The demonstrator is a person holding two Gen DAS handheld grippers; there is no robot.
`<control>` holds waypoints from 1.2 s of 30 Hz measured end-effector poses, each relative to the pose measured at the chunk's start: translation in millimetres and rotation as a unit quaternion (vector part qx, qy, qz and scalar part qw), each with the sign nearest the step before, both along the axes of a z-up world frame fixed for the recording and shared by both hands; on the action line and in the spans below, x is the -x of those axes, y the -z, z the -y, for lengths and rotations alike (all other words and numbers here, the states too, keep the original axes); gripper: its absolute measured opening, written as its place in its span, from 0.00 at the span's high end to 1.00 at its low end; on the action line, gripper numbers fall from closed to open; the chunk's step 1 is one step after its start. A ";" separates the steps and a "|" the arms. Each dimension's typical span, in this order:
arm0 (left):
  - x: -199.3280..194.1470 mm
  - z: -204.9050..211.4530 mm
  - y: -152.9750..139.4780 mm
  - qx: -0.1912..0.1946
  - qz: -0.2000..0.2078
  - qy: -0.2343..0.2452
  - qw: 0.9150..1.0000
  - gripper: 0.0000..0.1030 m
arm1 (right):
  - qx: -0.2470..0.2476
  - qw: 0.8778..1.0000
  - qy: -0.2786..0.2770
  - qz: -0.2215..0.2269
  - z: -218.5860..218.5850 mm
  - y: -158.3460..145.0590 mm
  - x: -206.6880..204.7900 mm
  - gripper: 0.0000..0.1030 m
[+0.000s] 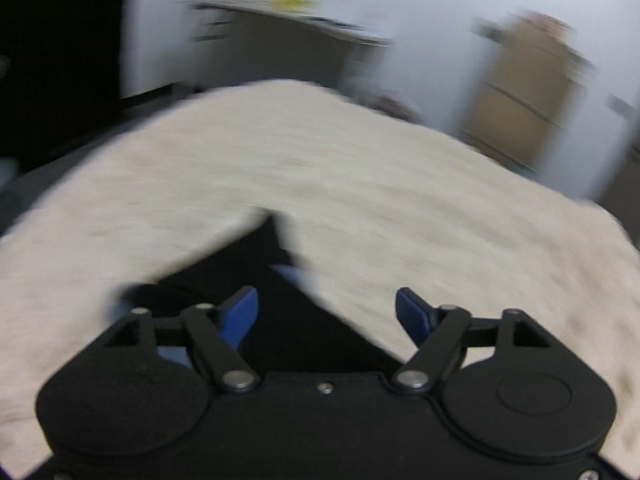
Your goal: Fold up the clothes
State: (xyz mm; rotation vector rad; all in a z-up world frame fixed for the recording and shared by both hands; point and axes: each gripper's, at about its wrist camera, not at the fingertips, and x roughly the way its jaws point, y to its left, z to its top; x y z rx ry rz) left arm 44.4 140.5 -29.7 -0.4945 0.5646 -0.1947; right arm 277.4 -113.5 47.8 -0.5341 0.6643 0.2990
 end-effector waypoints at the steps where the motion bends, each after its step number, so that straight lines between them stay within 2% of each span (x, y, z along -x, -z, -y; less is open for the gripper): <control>1: 0.5 -0.3 0.1 0.000 0.000 -0.001 1.000 0.00 | 0.010 1.000 -0.024 -0.009 -15.4 5.6 0.6 0.20; 5: 0.6 0.7 0.8 -0.006 -0.006 -0.001 1.000 0.00 | 0.052 0.990 -0.120 -0.044 -77.0 28.0 2.8 0.21; 9: -0.4 5.5 0.7 -0.017 -0.008 0.010 1.000 0.00 | 0.110 0.985 -0.105 -0.081 -91.4 63.6 -0.9 0.23; 13: -0.5 7.8 -0.1 -0.022 -0.004 0.015 1.000 0.00 | 0.145 0.979 -0.099 -0.105 -87.6 84.3 -0.6 0.23; 14: -0.8 7.8 0.0 -0.022 -0.005 0.015 1.000 0.00 | 0.144 0.979 -0.101 -0.107 -87.2 84.3 -0.2 0.26; 15: -1.0 7.8 0.0 -0.022 -0.005 0.016 1.000 0.00 | 0.138 0.979 -0.100 -0.110 -85.5 81.5 0.1 0.38; 16: -1.3 7.9 0.1 -0.022 -0.005 0.016 1.000 0.00 | 0.133 0.980 -0.095 -0.111 -84.7 80.2 -1.1 0.57; 19: -1.8 8.1 0.2 -0.023 -0.006 0.017 1.000 0.00 | 0.097 0.985 -0.085 -0.115 -79.7 71.0 -1.6 0.83; 22: -2.3 8.3 0.2 -0.023 -0.007 0.017 1.000 0.00 | 0.080 0.989 -0.085 -0.093 -70.7 54.9 3.8 0.92; 26: -2.7 8.5 -0.1 -0.023 -0.007 0.017 1.000 0.00 | 0.054 0.994 -0.080 -0.050 -60.7 28.7 19.2 0.93; 30: -2.7 8.1 -0.1 -0.020 -0.006 0.016 1.000 0.00 | 0.002 0.998 -0.067 -0.008 -49.4 -10.9 37.1 0.93; 33: -2.1 7.9 0.0 -0.018 -0.005 0.013 1.000 0.00 | -0.048 0.995 -0.079 0.026 -44.7 -54.5 55.3 0.94; 36: -2.6 7.6 0.2 -0.018 -0.006 0.011 1.000 0.00 | -0.083 0.991 -0.095 0.047 -46.7 -84.5 68.5 0.94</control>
